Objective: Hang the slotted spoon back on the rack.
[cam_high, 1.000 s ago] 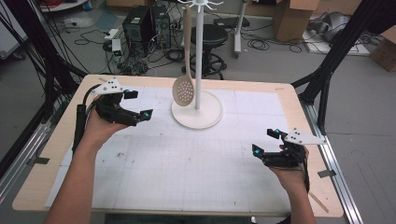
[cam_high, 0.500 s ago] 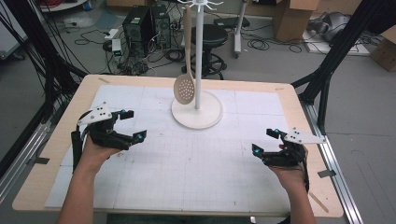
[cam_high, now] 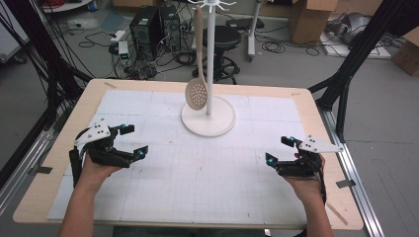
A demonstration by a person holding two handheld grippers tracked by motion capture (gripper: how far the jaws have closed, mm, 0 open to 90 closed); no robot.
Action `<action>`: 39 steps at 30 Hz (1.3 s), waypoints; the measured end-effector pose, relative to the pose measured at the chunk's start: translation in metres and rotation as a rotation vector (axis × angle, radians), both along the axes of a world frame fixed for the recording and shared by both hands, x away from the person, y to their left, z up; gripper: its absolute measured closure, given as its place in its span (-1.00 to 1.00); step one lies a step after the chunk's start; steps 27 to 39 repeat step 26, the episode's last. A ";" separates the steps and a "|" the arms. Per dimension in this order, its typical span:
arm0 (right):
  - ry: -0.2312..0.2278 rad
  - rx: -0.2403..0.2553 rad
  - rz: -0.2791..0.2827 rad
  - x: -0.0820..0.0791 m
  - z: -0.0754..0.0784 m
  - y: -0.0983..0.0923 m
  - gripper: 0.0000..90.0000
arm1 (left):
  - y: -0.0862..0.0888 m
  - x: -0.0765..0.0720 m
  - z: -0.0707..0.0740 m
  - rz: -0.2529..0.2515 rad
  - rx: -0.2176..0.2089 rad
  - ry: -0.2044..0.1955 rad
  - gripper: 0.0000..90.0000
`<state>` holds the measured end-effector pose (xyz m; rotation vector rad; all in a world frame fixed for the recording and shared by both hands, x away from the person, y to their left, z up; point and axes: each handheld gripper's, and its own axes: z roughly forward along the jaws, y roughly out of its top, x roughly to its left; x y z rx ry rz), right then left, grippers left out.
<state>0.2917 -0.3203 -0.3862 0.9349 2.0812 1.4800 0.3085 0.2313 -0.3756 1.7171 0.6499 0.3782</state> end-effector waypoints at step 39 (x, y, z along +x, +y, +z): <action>-0.004 -0.004 0.001 0.001 0.000 0.001 -0.76 | -0.006 0.005 -0.011 -0.001 0.089 0.058 -0.87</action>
